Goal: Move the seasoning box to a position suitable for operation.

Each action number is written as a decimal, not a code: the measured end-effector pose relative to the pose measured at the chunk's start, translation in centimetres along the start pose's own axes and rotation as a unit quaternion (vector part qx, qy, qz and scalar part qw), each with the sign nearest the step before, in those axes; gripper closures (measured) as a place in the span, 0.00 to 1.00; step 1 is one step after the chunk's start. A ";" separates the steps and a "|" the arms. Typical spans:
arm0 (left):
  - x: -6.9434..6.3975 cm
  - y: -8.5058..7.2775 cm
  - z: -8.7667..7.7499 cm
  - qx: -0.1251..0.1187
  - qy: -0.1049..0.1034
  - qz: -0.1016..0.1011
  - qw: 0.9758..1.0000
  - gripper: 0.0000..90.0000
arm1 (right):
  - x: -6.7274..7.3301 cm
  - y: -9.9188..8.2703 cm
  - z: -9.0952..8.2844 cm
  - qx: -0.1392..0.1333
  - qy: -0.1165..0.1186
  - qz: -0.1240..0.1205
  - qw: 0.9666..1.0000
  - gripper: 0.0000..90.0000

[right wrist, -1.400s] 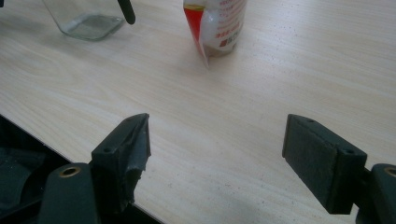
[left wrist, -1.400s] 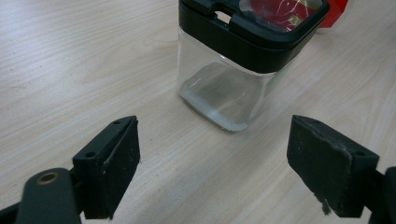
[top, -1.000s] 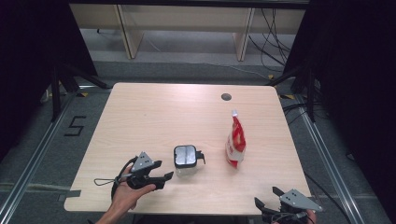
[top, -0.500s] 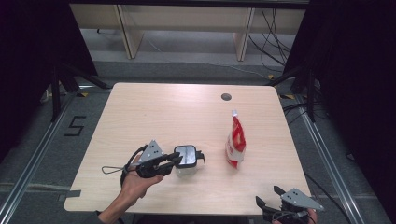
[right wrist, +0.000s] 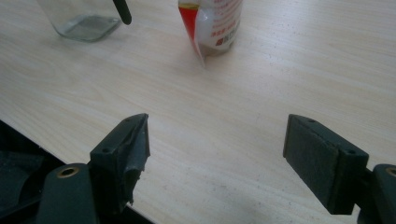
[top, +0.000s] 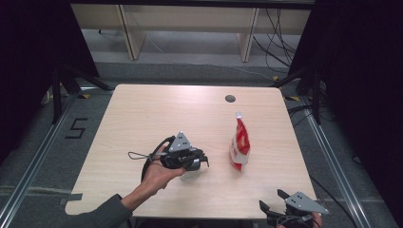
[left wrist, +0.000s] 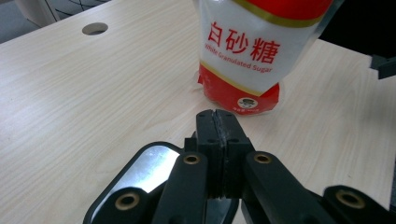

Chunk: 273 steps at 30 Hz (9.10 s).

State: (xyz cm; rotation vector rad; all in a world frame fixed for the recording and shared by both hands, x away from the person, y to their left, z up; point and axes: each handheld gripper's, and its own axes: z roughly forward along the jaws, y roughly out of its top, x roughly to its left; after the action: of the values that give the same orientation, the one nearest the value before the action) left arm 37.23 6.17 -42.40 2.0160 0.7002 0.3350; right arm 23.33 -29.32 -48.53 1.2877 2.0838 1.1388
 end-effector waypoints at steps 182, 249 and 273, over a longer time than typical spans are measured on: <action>-3.6 -9.6 -5.1 0.048 0.030 -0.002 0.998 0.59 | 0.4 -0.2 0.6 0.016 0.017 -0.002 1.000 0.26; 0.3 -10.6 -2.8 -0.012 -0.046 0.083 0.995 0.82 | 0.6 -0.2 0.6 0.027 0.023 0.009 0.999 0.26; -1.2 -10.1 -1.8 -0.014 -0.073 0.079 0.994 0.81 | 0.5 -0.1 0.6 0.023 0.029 -0.001 0.999 0.26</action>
State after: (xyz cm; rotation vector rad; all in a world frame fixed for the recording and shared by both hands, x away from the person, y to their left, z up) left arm 31.88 10.70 -50.04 2.0515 0.4435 0.2838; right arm 23.45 -28.66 -48.92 1.2870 2.1641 1.1474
